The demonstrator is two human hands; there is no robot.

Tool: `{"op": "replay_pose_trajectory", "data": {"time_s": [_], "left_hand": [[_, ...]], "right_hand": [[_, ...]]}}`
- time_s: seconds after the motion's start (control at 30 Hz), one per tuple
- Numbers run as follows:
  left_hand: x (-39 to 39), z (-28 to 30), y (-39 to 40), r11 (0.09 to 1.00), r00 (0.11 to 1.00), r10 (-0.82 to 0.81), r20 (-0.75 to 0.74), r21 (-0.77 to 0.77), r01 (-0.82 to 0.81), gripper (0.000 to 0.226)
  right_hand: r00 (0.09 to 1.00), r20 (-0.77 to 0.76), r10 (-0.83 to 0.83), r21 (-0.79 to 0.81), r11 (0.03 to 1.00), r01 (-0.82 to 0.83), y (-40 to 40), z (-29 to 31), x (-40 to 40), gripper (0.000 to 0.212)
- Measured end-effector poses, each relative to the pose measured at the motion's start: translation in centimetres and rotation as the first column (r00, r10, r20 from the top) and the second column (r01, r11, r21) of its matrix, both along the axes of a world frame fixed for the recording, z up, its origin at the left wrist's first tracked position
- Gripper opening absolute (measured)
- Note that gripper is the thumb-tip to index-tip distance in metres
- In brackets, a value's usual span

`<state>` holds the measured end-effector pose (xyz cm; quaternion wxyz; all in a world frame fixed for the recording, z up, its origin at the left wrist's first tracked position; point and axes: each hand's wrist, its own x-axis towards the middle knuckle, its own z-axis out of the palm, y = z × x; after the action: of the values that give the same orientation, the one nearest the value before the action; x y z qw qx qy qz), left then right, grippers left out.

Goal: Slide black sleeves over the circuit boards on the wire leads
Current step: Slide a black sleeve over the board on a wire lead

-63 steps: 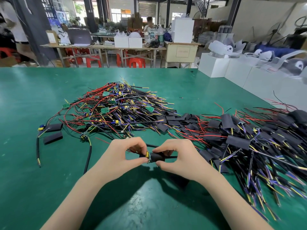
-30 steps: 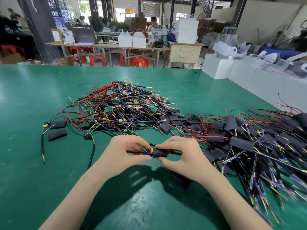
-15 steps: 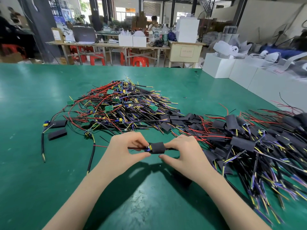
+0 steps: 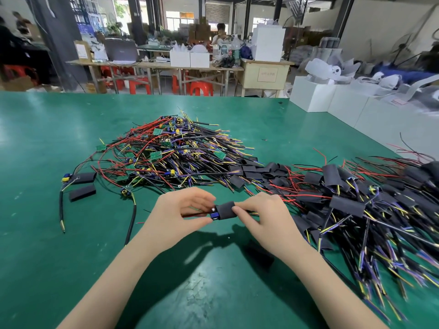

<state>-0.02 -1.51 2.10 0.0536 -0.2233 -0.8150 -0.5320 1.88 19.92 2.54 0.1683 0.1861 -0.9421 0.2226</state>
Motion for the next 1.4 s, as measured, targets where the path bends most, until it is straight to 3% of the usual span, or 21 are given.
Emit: {"op": "replay_pose_trajectory", "data": {"time_s": [0.1,0.3,0.7,0.87,1.1,1.27,1.4], "left_hand": [[0.1,0.1,0.0,1.0,0.999,-0.014,0.033,0.006,0.014,0.039],[0.6,-0.1,0.8,0.997,0.999,0.038,-0.004,-0.068,-0.038,0.032],[0.7,-0.6,1.1,0.994,0.989,0.041,-0.141,-0.098,-0.056,0.024],[0.9,-0.5,1.4,0.989,0.97,0.007,-0.244,-0.142,-0.043,0.027],[1.0,-0.1,1.3,0.981,0.949,-0.075,-0.307,-0.194,0.015,0.032],[0.8,0.0,1.0,0.951,0.917,-0.166,-0.363,-0.304,0.052,0.021],[0.8,-0.3,0.9,0.954,0.921,-0.151,-0.359,-0.298,0.04,0.023]], "right_hand": [[1.0,-0.016,-0.014,-0.098,0.995,0.013,0.1,0.0,-0.1,0.021],[1.0,-0.022,-0.018,-0.109,0.994,0.016,-0.4,-0.1,0.3,0.026],[0.999,-0.033,0.032,0.084,0.996,-0.03,-0.9,0.2,0.5,0.026],[0.997,0.023,0.07,0.041,0.997,-0.071,-0.5,0.2,0.3,0.024],[0.999,0.032,0.019,-0.17,0.985,-0.014,0.2,0.4,0.1,0.016],[0.997,0.062,0.049,-0.137,0.99,-0.04,-0.2,0.0,0.2,0.016],[0.996,0.056,0.073,-0.093,0.993,-0.067,-0.4,-0.3,0.0,0.02]]}}
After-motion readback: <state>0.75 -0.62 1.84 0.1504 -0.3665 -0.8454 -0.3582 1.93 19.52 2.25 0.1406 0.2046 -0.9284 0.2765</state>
